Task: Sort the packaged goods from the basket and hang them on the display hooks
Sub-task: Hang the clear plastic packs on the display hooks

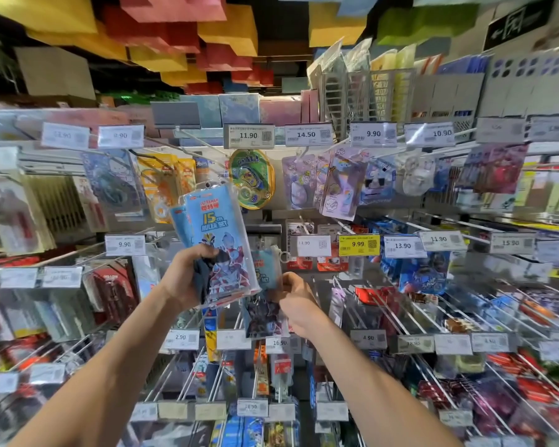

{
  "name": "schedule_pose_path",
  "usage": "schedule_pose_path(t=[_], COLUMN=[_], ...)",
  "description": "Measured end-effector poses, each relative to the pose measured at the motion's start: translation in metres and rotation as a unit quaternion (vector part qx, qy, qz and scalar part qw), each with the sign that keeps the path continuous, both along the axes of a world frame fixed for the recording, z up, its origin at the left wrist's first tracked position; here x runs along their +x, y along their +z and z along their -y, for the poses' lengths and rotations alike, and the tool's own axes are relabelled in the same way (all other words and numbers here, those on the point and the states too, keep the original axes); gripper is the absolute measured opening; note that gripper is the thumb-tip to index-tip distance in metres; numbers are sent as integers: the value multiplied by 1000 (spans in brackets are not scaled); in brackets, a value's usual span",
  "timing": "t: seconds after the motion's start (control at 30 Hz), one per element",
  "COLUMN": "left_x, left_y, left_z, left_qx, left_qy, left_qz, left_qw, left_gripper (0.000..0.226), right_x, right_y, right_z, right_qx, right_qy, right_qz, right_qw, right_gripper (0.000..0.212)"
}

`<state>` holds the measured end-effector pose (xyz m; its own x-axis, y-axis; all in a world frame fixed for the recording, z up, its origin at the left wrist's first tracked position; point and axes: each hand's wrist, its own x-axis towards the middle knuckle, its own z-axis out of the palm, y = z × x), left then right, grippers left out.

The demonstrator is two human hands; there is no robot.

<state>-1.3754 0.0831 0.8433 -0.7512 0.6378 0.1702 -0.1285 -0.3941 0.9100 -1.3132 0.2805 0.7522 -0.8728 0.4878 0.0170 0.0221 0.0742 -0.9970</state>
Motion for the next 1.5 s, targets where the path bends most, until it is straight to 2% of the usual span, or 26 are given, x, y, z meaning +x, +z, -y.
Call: schedule_pose_path(t=[0.13, 0.27, 0.4, 0.6, 0.7, 0.83, 0.93, 0.97, 1.03, 1.13, 1.23, 1.33, 1.4, 1.5], left_x=[-6, -7, -8, -12, -13, -13, -11, -11, -13, -16, -12, -9, -9, -8], left_y=[-2, -4, -6, -9, -9, -9, -8, -8, -10, -12, -11, -11, -14, -16], left_z=[1, -1, -2, -2, -2, -1, -3, -3, -3, -3, -4, -5, -6, -4], left_qx=[-13, -4, 2, -4, -11, -22, -13, -14, -19, -25, -18, -26, -31, -35], left_qy=[-9, -21, -23, -22, -22, -31, -21, -12, -1, -4, -13, -28, -31, -25], left_qz=[-4, 5, 7, 6, 3, 8, 10, 10, 9, 8, 0, -9, -5, -5], left_qw=[1000, 1000, 1000, 1000, 1000, 999, 1000, 1000, 1000, 1000, 1000, 999, 999, 999], left_gripper=[57, 42, 40, 62, 80, 67, 57, 56, 54, 37, 28, 26, 30, 40], right_x=[-10, -11, -9, -9, -11, -34, -49, -49, -60, -81, -56, -31, -12, 10], right_y=[-9, -17, -22, -20, -16, -18, -8, -2, -8, -28, -12, 5, 25, 46], right_z=[-1, 1, 0, -1, -2, -7, -12, -13, -19, -35, -19, -5, 12, 35], right_qx=[3, -8, 13, 5, 1, 14, -49, -21, 64, 63, 82, 84, 113, 189], right_qy=[-1, -4, -23, -23, -25, -46, -85, -97, -102, -115, -153, -192, -137, -82], right_qz=[7, 8, -10, -5, 18, 60, 79, 87, 131, 151, 111, 49, -33, -143], right_qw=[1000, 1000, 1000, 1000, 1000, 997, 992, 991, 984, 980, 978, 976, 984, 968], right_gripper=[20, 25, 26, 26, 27, 30, 17, 17, 32, 33, 22, 28, 32, 43])
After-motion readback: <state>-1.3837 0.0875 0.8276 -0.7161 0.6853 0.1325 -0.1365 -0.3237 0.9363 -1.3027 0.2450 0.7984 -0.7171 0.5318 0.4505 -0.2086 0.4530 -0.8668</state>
